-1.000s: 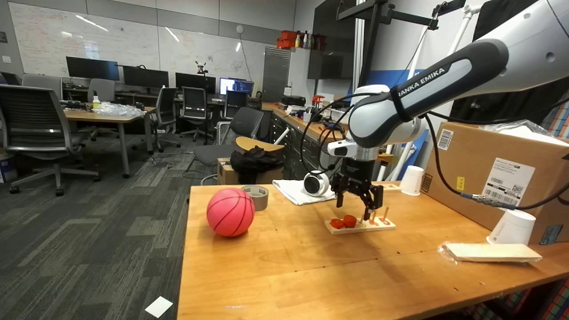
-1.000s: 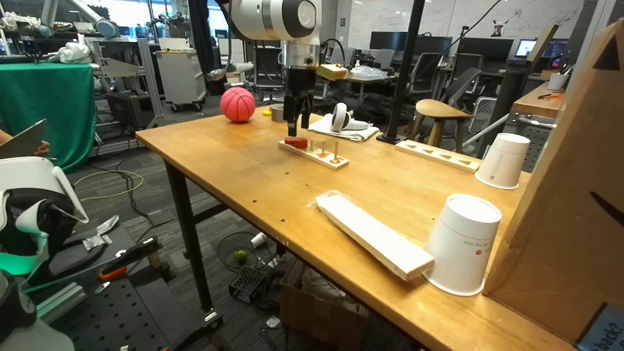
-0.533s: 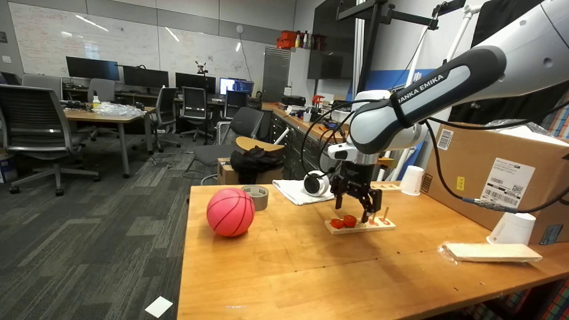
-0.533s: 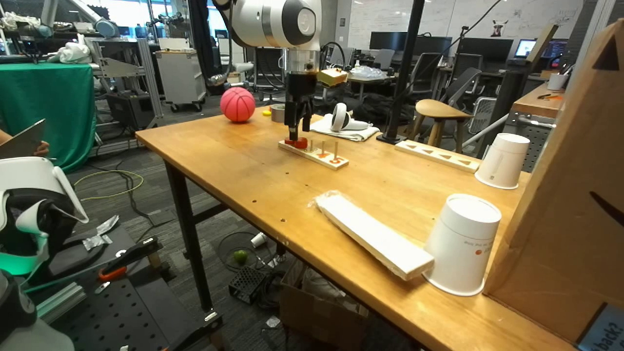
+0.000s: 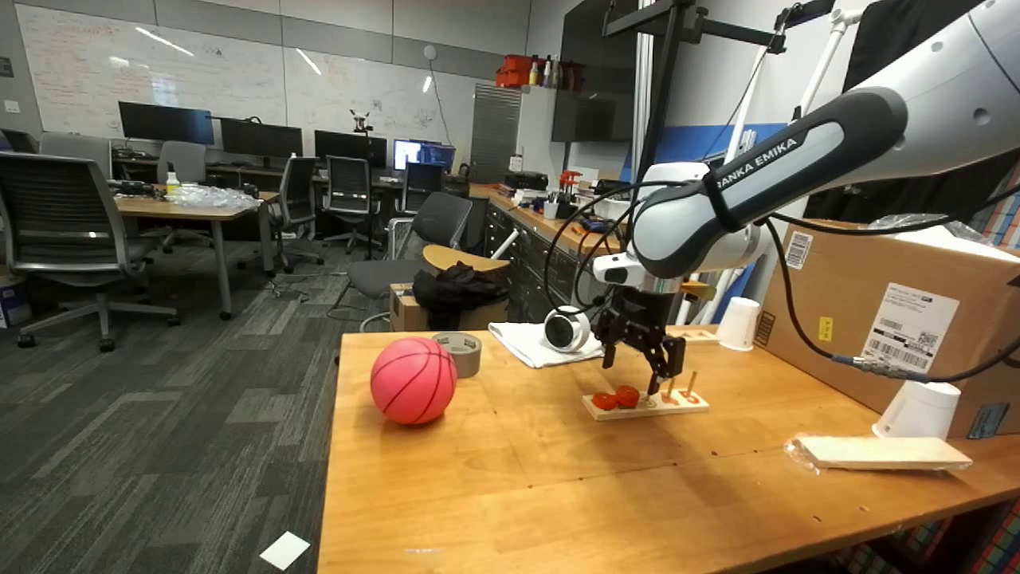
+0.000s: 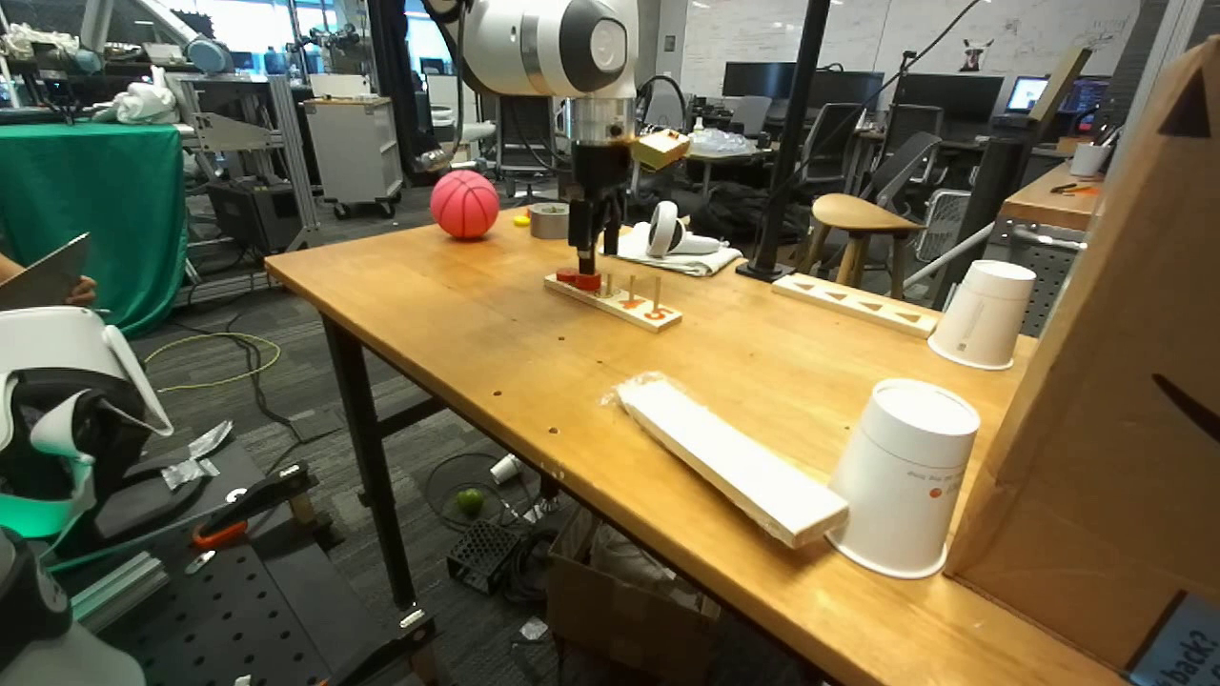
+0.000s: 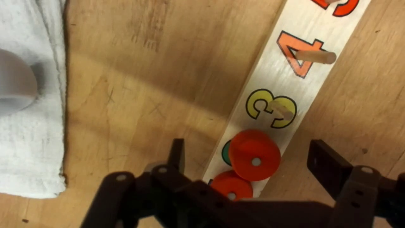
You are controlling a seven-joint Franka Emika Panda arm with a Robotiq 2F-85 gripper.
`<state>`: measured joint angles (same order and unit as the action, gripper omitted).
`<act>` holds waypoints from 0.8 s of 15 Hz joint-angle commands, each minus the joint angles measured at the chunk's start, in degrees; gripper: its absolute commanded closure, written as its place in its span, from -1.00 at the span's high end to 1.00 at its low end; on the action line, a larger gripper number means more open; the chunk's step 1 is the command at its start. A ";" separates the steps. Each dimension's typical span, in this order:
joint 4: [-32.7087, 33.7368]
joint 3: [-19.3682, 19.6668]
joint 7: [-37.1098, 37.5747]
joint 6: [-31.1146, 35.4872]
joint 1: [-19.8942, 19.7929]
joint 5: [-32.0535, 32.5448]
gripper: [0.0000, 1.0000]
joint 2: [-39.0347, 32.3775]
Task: Move the orange discs to the first rod of the wooden rack
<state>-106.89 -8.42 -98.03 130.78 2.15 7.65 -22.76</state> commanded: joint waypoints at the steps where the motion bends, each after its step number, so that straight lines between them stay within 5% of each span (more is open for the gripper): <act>1: 1.01 -0.21 -0.20 -3.61 -0.21 -0.86 1.00 -0.39; 12: 0.27 -0.82 0.08 -2.41 0.40 -0.48 1.00 0.04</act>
<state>-106.82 -8.95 -97.98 128.46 2.29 7.58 -23.19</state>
